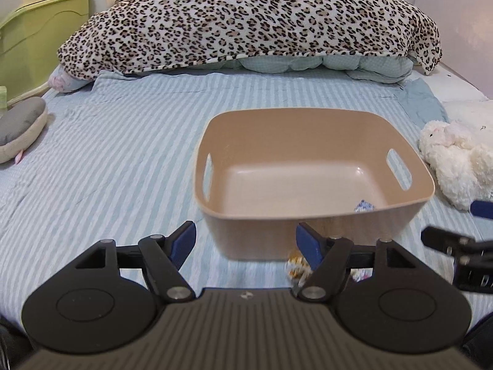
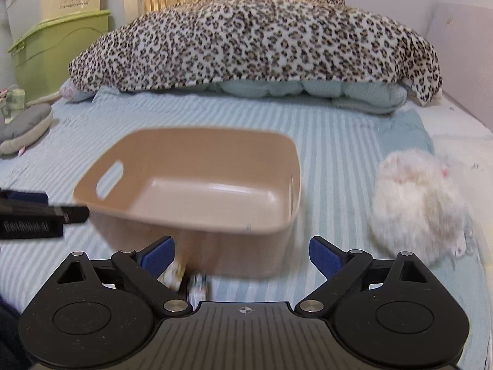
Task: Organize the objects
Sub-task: 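Carry both items over the basket and open both tools to drop them, then grasp the tan hair clip with the left tool while the right tool grasps the Hello Kitty box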
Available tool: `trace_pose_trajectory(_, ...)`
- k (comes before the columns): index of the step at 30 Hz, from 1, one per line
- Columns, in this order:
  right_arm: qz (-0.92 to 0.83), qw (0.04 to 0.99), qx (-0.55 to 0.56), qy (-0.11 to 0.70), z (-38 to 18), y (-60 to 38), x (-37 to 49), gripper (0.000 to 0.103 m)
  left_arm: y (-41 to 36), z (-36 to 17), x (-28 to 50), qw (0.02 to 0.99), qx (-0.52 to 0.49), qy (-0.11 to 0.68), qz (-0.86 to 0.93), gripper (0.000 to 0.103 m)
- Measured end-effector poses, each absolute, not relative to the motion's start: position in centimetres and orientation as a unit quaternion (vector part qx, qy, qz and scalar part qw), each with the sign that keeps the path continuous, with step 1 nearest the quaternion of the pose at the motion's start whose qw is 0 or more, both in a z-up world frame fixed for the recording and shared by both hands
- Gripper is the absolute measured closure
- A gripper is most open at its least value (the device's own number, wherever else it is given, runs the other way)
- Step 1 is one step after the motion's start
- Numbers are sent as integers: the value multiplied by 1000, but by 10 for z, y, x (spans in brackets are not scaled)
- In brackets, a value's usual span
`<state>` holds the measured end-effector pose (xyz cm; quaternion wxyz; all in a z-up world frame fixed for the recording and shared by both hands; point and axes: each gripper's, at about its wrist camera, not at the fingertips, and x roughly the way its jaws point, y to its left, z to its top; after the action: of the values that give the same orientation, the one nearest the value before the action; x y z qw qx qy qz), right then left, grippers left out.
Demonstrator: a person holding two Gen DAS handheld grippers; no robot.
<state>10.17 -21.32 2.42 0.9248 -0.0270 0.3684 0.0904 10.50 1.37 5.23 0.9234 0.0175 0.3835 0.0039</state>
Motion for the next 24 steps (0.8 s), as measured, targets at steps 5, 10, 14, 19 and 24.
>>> trace_pose_trajectory(5,88,915,-31,394,5,-213,82,8,22,41,84,917,22,398,9,27)
trace_pose_trajectory(10,87,904,-31,416,-13,-212,75,8,35,13,72,902,19,431,19,27)
trace_pose_trajectory(14,87,897,-37,433,-28,-208,74,8,45,-10,71,887,1,461,17,27)
trace_pose_trajectory(19,83,887,-40,453,-47,-207,80,8,44,-35,75,873,6,487,13,27)
trace_pose_trajectory(24,82,876,-46,473,-67,-205,87,8,37,-57,79,862,7,506,-4,27)
